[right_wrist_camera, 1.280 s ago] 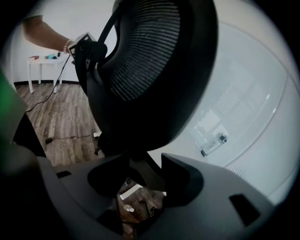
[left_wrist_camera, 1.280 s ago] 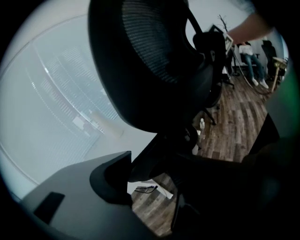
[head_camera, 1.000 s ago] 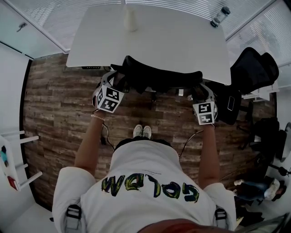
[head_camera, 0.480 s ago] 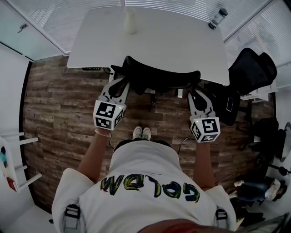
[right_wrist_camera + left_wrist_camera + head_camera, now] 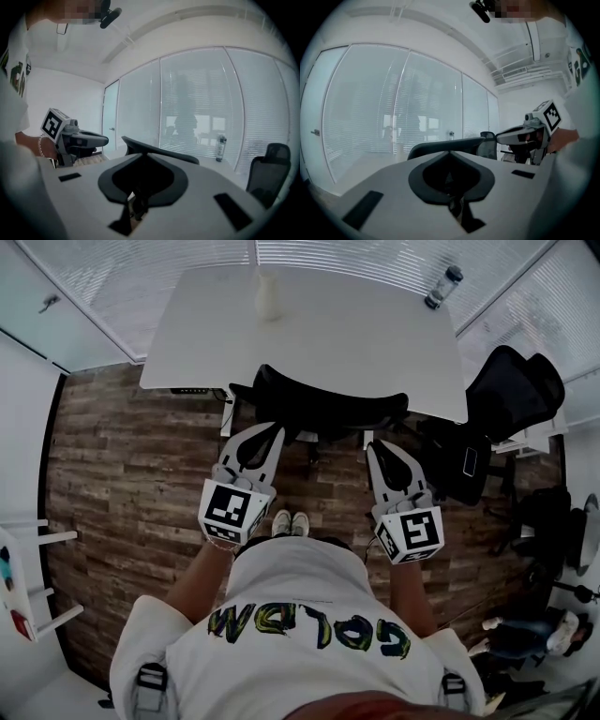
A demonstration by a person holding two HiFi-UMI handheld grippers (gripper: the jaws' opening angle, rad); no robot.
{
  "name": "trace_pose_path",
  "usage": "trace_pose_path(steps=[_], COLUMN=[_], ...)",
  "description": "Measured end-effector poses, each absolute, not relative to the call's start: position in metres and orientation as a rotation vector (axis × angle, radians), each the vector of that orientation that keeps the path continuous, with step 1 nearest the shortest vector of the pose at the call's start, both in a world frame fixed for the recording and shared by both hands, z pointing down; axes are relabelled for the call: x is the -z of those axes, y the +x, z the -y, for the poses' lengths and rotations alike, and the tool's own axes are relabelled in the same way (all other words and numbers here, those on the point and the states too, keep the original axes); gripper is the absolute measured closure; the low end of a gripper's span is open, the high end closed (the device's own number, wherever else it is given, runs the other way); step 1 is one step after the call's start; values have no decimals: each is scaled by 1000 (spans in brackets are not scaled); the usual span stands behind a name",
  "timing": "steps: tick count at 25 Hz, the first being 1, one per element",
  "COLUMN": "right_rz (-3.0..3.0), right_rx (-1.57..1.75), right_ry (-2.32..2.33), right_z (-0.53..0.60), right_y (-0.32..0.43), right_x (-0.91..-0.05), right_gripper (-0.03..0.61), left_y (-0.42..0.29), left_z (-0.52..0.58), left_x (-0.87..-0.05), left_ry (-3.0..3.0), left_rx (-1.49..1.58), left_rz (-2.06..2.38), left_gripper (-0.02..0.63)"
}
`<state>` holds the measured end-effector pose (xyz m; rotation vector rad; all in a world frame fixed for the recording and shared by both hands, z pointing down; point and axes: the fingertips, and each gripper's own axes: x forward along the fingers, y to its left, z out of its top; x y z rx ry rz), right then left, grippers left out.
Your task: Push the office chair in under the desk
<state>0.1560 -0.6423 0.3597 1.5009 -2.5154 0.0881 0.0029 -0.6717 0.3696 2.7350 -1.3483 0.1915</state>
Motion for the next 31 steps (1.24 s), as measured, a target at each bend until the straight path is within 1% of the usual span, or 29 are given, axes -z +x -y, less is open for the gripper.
trace_pose_path(steps=[8, 31], right_rz=[2555, 2566], right_rx=[-42, -9], right_ry=[1492, 1467], right_z=[636, 644], right_y=[141, 130], right_x=[-336, -326], right_gripper=[557, 561], left_y=[12, 15], left_z=[665, 668], left_x=[-356, -351], left_ry=[2729, 2732], left_rx=[-144, -166], left_rz=[1325, 1338], left_gripper=[603, 603])
